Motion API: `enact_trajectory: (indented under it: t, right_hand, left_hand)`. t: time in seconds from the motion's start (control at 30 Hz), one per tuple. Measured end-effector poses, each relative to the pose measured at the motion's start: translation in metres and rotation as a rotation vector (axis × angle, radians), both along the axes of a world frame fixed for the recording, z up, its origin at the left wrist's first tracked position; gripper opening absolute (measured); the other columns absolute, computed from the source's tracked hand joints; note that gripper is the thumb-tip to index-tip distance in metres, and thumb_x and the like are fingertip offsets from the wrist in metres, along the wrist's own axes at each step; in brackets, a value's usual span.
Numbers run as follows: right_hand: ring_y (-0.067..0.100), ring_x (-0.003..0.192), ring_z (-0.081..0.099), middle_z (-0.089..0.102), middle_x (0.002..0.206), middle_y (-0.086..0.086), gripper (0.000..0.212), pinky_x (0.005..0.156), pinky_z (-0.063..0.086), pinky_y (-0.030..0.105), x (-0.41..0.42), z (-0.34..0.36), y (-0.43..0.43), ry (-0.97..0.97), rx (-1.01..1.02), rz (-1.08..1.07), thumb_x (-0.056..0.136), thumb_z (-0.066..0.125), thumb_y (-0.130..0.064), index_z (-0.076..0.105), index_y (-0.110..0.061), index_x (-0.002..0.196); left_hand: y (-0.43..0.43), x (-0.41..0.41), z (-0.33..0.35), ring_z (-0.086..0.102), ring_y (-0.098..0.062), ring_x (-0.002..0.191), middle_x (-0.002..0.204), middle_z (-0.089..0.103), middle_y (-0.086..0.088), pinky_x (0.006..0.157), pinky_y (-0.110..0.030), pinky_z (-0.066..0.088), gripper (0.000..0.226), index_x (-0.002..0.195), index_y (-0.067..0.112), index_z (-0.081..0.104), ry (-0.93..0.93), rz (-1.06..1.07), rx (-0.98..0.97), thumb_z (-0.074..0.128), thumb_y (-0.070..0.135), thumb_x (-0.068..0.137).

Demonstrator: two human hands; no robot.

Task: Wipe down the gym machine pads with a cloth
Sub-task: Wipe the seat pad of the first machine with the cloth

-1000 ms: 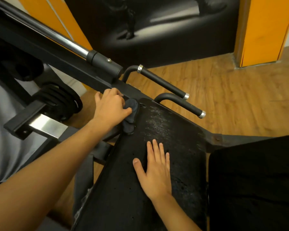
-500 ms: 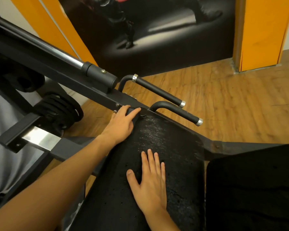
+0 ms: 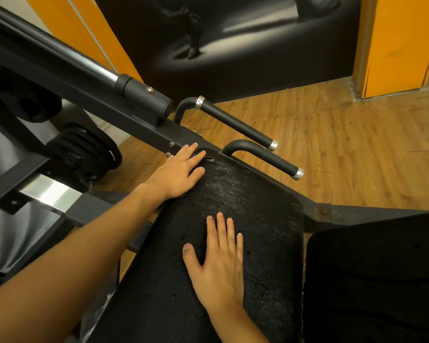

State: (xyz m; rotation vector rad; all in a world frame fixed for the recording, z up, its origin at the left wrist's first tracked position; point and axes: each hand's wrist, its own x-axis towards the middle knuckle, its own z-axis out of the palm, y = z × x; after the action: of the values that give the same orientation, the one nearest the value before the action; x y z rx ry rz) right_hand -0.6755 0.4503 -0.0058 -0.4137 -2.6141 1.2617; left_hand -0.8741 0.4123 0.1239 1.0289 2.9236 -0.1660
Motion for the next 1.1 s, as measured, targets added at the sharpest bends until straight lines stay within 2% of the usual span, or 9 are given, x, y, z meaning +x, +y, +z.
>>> enact_trajectory:
  t: [0.07, 0.13, 0.3, 0.53, 0.87, 0.97, 1.1]
  right_hand:
    - [0.004, 0.148, -0.035, -0.024, 0.167, -0.014, 0.079, 0.123, -0.018, 0.040, 0.001, 0.000, 0.000, 0.003, -0.004, 0.003, 0.095, 0.015, -0.072, -0.009, -0.036, 0.160]
    - [0.005, 0.148, -0.035, -0.024, 0.167, -0.014, 0.078, 0.123, -0.018, 0.040, 0.001, 0.000, 0.000, 0.005, -0.011, 0.002, 0.094, 0.014, -0.072, -0.012, -0.037, 0.158]
    - [0.004, 0.147, -0.037, -0.026, 0.166, -0.015, 0.078, 0.124, -0.017, 0.041, 0.001, 0.001, 0.001, -0.008, -0.019, 0.014, 0.091, 0.010, -0.074, -0.015, -0.039, 0.156]
    - [0.002, 0.146, -0.038, -0.027, 0.166, -0.016, 0.081, 0.125, -0.016, 0.040, 0.001, 0.001, 0.001, -0.011, -0.009, 0.014, 0.093, 0.014, -0.073, -0.009, -0.037, 0.161]
    - [0.004, 0.149, -0.033, -0.023, 0.167, -0.015, 0.079, 0.126, -0.014, 0.040, 0.001, 0.000, 0.000, 0.006, 0.008, 0.002, 0.097, 0.019, -0.071, -0.008, -0.034, 0.162]
    - [0.006, 0.150, -0.031, -0.022, 0.168, -0.013, 0.080, 0.127, -0.013, 0.041, 0.001, -0.001, 0.000, 0.013, 0.008, 0.003, 0.097, 0.018, -0.071, -0.006, -0.033, 0.163]
    - [0.007, 0.151, -0.030, -0.021, 0.168, -0.013, 0.082, 0.127, -0.013, 0.041, 0.001, 0.000, 0.000, 0.011, 0.015, 0.002, 0.094, 0.013, -0.072, -0.006, -0.033, 0.163]
  left_hand:
    - [0.000, 0.000, -0.004, -0.005, -0.018, 0.157, 0.171, -0.003, 0.003, 0.126, -0.042, 0.006, 0.057, 0.162, 0.030, 0.018, -0.001, 0.000, 0.019, 0.034, 0.042, 0.109]
    - [0.004, -0.001, -0.008, -0.005, -0.020, 0.157, 0.171, -0.003, 0.002, 0.125, -0.038, 0.006, 0.055, 0.162, 0.029, 0.020, 0.005, 0.001, 0.037, 0.037, 0.033, 0.110]
    - [0.015, -0.008, -0.010, -0.001, -0.021, 0.157, 0.171, 0.001, 0.000, 0.126, -0.040, 0.008, 0.053, 0.161, 0.026, 0.026, 0.023, 0.035, 0.088, 0.039, 0.022, 0.110]
    - [0.038, -0.027, -0.008, -0.001, -0.024, 0.157, 0.171, 0.005, -0.001, 0.125, -0.047, 0.011, 0.051, 0.159, 0.025, 0.029, 0.013, 0.053, 0.092, 0.039, 0.021, 0.110]
    - [0.015, -0.006, -0.003, -0.002, -0.022, 0.157, 0.171, 0.001, -0.001, 0.125, -0.043, 0.009, 0.056, 0.162, 0.023, 0.019, -0.024, 0.052, 0.079, 0.038, 0.023, 0.110]
    - [-0.002, 0.012, -0.008, -0.001, -0.021, 0.157, 0.171, 0.001, -0.002, 0.125, -0.037, 0.008, 0.057, 0.162, 0.022, 0.020, 0.015, 0.028, 0.087, 0.040, 0.020, 0.109]
    - [-0.016, 0.028, -0.016, 0.002, -0.022, 0.157, 0.171, 0.005, -0.002, 0.125, -0.037, 0.009, 0.057, 0.162, 0.022, 0.022, 0.078, 0.034, 0.147, 0.041, 0.018, 0.108]
